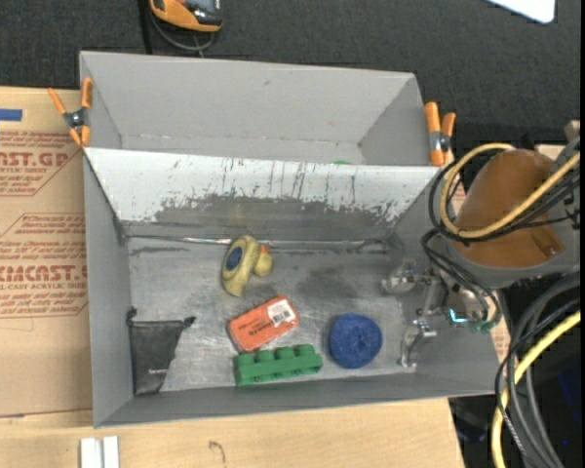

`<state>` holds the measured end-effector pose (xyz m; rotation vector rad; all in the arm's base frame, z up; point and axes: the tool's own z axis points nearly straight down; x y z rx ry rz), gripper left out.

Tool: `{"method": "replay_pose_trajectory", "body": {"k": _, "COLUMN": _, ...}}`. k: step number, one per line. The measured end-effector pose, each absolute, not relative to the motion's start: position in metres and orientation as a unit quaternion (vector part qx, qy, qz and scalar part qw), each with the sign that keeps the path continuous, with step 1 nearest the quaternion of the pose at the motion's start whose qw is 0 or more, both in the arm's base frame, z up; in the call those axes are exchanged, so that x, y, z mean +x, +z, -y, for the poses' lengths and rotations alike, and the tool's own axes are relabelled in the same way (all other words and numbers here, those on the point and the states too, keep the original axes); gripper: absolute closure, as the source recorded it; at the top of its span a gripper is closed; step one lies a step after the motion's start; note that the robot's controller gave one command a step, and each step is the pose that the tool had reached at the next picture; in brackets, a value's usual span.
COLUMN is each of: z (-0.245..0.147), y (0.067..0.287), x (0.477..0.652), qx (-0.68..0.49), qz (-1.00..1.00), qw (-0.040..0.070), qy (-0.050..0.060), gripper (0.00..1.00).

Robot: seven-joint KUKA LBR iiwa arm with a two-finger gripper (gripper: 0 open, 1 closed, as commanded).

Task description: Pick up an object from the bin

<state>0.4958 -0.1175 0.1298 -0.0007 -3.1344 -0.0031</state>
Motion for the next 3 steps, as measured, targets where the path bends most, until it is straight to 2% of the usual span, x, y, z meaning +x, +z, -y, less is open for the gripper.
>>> {"method": "replay_pose_trajectory", "body": {"k": 1, "z": 0.117, "y": 0.134, "x": 0.498, "qx": 0.0, "qz": 1.0, "qw": 0.0, "qy": 0.0, "gripper": 0.0}}
{"method": "replay_pose_trajectory", "body": {"k": 2, "z": 0.094, "y": 0.106, "x": 0.508, "qx": 0.029, "qz": 1.0, "qw": -0.002, "qy": 0.001, "gripper": 0.0}}
{"method": "replay_pose_trajectory", "body": {"k": 3, "z": 0.066, "y": 0.08, "x": 0.497, "qx": 0.047, "qz": 0.999, "qw": 0.0, "qy": 0.0, "gripper": 1.0}}
